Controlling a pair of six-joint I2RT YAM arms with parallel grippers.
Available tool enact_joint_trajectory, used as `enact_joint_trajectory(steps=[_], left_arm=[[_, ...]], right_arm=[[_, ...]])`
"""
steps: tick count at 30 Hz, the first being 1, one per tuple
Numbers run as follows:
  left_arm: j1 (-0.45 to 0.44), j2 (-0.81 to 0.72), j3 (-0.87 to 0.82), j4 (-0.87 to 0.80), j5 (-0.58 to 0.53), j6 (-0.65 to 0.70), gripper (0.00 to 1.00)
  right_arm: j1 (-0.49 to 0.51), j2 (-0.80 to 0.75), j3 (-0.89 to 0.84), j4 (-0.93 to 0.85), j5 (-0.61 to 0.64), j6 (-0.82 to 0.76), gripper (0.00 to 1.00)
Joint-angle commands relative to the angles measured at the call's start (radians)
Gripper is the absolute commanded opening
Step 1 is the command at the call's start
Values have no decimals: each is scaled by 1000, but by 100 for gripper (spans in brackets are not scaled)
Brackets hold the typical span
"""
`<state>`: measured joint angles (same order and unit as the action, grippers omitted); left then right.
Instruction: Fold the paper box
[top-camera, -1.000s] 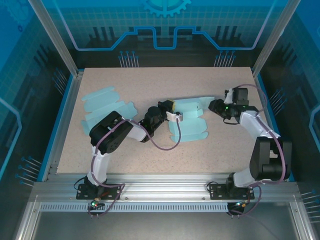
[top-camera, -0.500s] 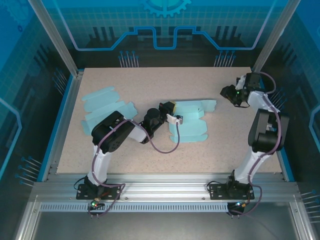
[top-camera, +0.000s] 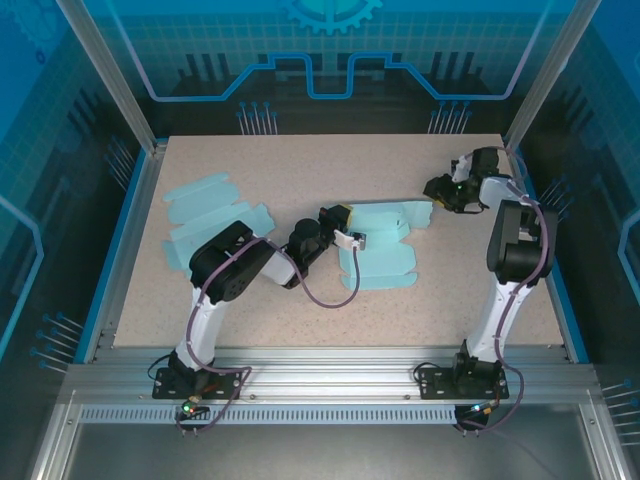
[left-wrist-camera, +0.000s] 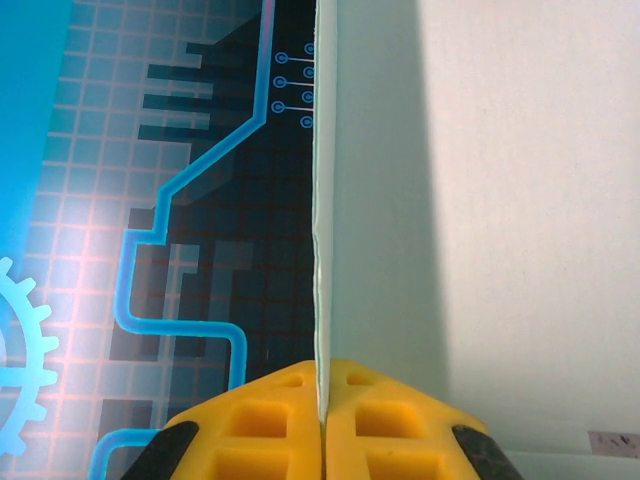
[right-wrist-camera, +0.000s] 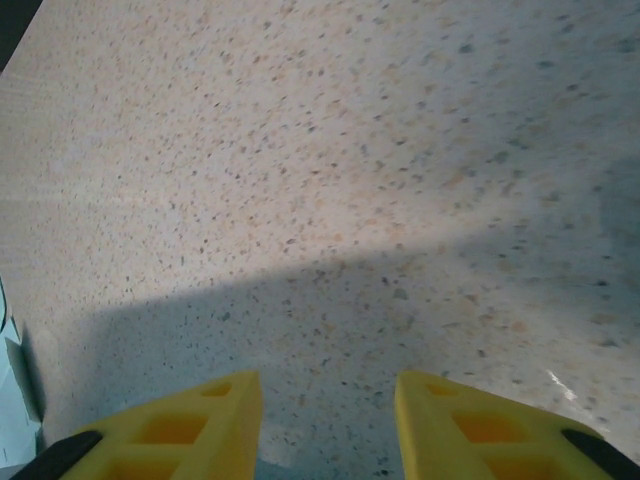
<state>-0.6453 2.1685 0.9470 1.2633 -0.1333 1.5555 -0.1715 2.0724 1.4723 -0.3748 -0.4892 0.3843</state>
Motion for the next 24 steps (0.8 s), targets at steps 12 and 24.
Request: enact_joint_trajectory(steps=[12,24], left_arm=[[19,37,35,19,3,47,0],[20,51,46,23,-2,59,0]], right_arm=[[39,-122,-221,121,-63,12,40],[109,-282,-397,194,1,30,41]])
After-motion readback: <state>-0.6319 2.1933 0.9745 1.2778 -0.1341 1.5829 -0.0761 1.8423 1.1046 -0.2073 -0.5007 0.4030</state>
